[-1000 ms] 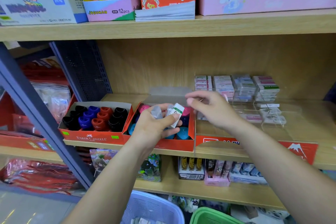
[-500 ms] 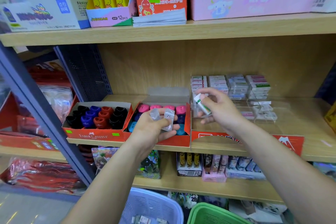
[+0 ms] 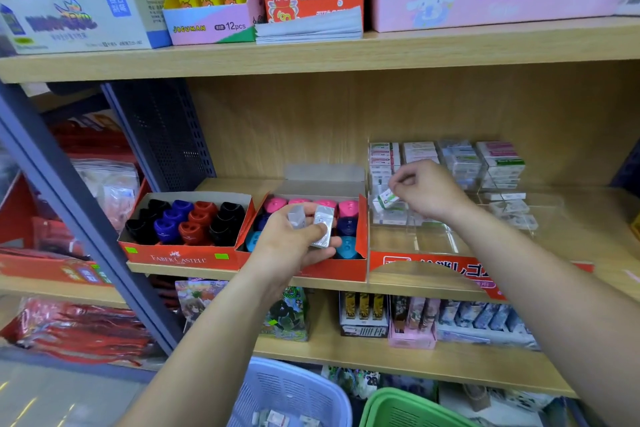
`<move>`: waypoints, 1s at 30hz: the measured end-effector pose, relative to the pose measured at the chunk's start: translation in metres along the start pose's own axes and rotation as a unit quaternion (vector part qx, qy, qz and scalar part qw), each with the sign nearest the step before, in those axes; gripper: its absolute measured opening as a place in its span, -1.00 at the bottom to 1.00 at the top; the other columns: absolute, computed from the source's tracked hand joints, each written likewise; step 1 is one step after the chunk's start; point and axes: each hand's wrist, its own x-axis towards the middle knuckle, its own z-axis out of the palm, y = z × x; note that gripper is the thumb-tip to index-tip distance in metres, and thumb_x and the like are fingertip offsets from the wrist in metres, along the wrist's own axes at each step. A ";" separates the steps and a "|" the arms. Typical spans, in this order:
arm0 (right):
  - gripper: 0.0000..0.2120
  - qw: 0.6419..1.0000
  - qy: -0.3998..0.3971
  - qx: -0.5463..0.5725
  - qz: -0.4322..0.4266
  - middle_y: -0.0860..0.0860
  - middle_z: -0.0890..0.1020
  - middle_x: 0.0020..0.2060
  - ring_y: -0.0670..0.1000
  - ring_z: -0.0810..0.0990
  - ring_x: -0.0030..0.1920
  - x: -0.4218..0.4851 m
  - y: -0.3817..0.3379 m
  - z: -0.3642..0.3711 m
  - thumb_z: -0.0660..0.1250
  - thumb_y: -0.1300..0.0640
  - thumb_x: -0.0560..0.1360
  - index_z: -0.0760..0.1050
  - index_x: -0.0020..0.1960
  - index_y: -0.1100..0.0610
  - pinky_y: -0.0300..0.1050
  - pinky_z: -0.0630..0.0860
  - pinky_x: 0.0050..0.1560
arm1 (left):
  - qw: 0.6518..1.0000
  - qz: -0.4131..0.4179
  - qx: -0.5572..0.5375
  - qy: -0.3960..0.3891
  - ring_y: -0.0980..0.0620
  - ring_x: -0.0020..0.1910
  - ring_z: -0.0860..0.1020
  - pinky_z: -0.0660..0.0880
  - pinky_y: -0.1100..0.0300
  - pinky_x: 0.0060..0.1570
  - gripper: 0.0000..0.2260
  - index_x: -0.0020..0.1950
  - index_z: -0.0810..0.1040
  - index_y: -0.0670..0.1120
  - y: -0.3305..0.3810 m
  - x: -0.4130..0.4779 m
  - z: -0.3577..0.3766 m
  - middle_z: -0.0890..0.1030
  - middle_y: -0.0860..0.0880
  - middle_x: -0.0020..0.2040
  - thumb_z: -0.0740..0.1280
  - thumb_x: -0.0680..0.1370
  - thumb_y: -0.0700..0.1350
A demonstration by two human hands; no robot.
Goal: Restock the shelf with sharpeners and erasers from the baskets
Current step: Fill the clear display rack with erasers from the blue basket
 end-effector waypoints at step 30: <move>-0.81 0.974 0.013 0.222 0.043 0.11 0.62 -0.11 0.00 0.54 -0.37 -0.028 -0.008 -0.018 0.37 0.13 0.60 0.52 0.21 0.09 -0.08 0.55 -0.36 | 0.992 -0.027 0.123 -0.023 0.09 -0.40 0.32 0.31 0.23 -0.43 -0.77 0.23 0.53 -0.08 -0.005 -0.002 0.001 0.49 -0.01 -0.30 0.38 0.59 -0.25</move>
